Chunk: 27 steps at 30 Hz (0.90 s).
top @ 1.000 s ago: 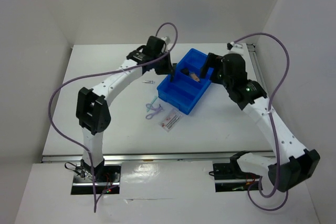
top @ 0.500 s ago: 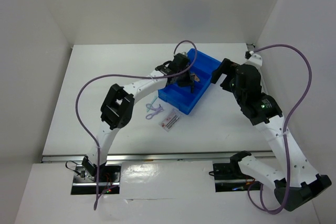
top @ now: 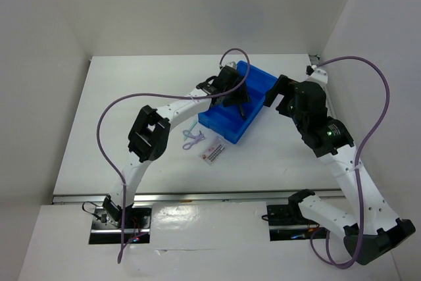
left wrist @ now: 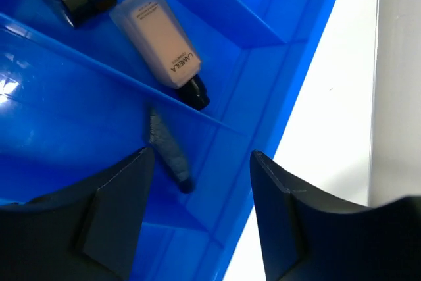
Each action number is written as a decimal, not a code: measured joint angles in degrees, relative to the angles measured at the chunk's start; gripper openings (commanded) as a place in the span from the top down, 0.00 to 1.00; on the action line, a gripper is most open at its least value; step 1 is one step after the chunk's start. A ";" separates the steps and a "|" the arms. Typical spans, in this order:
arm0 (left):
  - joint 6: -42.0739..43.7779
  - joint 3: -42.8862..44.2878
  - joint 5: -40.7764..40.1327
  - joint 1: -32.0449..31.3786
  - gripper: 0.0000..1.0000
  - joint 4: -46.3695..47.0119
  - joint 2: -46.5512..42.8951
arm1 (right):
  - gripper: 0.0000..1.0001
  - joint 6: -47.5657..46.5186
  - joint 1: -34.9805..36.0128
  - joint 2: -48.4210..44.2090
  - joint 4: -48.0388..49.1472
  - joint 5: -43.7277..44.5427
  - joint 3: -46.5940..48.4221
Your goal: Organize the makeup
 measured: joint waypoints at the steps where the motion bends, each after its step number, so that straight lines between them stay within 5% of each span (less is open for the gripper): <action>1: 0.11 -0.04 -0.11 -0.02 0.26 0.11 0.00 | 0.00 0.00 0.00 0.02 -0.07 0.00 0.00; 11: 6.08 -0.70 -6.86 0.20 0.56 -5.46 -6.34 | 0.00 -0.17 0.00 1.01 -0.13 -1.14 -0.02; 16: 9.73 -6.95 -13.31 1.90 0.52 -9.88 -17.42 | 0.00 -1.36 0.00 3.28 0.24 -4.52 -0.07; 21: 10.14 -23.63 -15.69 7.41 0.52 -12.66 -30.29 | 0.00 -3.85 0.00 6.54 0.96 -9.97 -0.63; 27: 9.14 -30.25 -10.82 19.52 0.51 -17.29 -30.69 | 0.00 -5.25 0.02 10.88 1.62 -15.74 -0.68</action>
